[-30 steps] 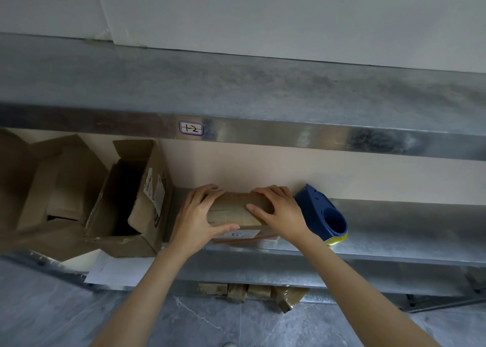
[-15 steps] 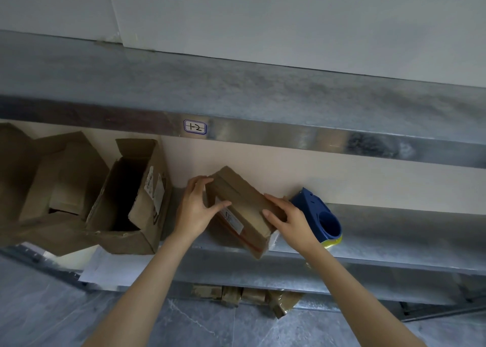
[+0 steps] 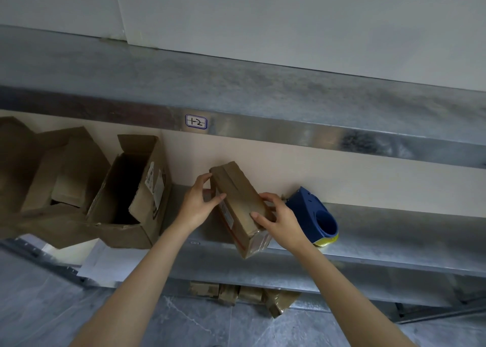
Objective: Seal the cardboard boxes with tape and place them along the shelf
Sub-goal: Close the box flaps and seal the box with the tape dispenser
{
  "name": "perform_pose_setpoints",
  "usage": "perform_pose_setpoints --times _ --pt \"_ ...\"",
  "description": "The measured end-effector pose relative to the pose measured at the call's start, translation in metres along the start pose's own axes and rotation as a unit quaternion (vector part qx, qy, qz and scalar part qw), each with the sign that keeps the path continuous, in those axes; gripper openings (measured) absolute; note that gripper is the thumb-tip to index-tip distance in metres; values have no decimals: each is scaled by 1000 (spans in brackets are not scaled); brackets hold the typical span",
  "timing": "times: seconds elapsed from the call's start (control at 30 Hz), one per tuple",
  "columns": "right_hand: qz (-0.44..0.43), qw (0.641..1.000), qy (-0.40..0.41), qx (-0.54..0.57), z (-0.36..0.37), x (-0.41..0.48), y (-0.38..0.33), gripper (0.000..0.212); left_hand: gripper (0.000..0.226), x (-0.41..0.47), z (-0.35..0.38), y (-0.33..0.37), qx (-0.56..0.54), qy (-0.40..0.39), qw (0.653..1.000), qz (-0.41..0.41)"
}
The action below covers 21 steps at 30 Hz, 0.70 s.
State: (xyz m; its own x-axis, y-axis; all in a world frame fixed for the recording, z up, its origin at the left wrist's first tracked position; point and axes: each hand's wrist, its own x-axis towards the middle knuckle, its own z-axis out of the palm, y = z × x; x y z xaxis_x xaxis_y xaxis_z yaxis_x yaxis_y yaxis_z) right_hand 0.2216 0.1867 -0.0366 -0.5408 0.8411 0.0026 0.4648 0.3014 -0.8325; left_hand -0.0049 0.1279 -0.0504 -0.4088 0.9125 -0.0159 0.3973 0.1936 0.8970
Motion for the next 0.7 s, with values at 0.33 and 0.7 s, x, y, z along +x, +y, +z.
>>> perform_pose_setpoints --times 0.33,0.7 --pt "1 987 72 -146 -42 -9 37 37 58 -27 -11 -4 258 66 960 87" --pt "99 927 23 -361 -59 -14 95 55 63 -60 12 -4 410 58 906 84"
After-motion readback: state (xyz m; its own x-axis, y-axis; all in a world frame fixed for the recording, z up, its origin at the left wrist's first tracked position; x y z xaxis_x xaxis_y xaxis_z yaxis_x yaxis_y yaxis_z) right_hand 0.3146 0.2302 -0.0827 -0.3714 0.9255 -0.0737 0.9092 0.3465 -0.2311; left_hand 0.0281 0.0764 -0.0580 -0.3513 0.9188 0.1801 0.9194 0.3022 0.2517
